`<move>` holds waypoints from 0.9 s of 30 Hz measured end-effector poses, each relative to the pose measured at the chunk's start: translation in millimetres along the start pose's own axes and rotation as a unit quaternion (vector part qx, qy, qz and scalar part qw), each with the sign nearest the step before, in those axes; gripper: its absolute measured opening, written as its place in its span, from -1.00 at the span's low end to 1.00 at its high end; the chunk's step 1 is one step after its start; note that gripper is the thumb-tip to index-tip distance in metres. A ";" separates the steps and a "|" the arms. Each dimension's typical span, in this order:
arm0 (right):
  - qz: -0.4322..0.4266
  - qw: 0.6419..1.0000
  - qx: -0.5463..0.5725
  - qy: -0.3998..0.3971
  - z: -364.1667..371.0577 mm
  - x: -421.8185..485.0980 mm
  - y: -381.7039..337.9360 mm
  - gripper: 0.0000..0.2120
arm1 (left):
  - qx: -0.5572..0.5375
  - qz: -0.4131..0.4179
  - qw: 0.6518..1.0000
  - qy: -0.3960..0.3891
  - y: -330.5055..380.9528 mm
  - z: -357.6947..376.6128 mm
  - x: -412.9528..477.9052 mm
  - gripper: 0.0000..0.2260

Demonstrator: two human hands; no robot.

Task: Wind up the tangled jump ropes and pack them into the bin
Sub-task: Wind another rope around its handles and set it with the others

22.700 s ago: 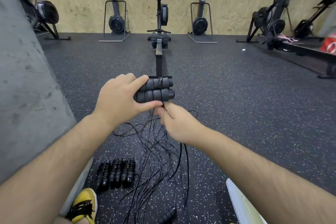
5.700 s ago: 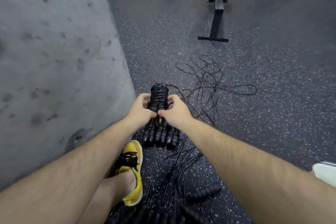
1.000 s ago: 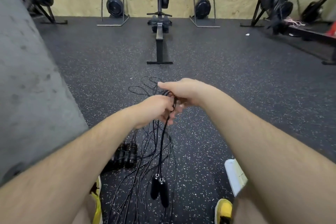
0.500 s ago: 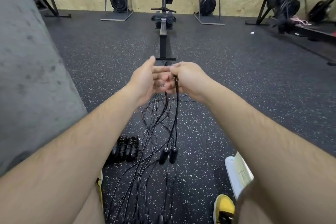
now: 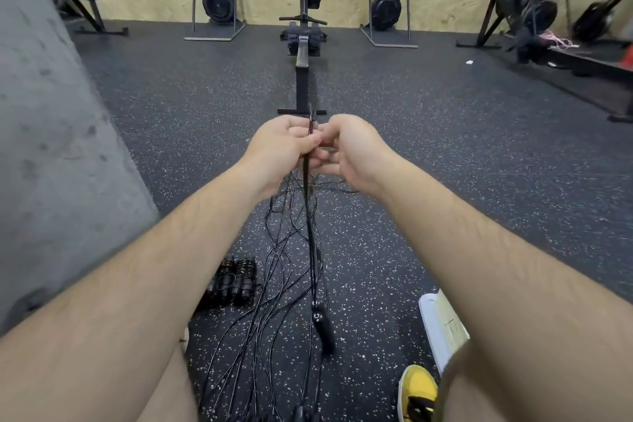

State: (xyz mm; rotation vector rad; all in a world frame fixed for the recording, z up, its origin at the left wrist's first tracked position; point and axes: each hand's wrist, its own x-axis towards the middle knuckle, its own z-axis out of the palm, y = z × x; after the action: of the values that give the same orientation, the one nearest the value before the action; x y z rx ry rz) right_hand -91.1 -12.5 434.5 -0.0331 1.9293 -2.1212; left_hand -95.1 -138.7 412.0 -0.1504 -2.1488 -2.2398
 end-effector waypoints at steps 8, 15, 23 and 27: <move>-0.096 0.988 -0.110 0.044 -6.7 4.1 3.4 -0.74 | 0.040 0.010 0.998 -0.042 -0.2 -5.9 -12.4 -0.85; -0.139 0.976 -0.146 0.082 -10.1 9.1 2.0 -0.83 | 0.101 -0.022 0.992 -0.075 -12.0 -7.7 -12.9 -0.94; -0.089 0.983 -0.148 0.066 -7.7 4.9 -3.0 -0.72 | 0.154 0.058 0.986 0.007 -12.1 -14.7 -8.9 -0.85; -0.057 0.934 -0.350 -0.036 -9.0 1.7 10.2 -0.80 | 0.153 0.085 0.983 0.048 -7.1 -17.9 -7.0 -0.86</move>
State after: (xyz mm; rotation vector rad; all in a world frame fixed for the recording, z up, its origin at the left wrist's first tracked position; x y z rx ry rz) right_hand -92.6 -4.9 423.2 -0.3606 2.5734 -1.3517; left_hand -89.6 -156.6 403.6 -0.2027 -2.2970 -1.7661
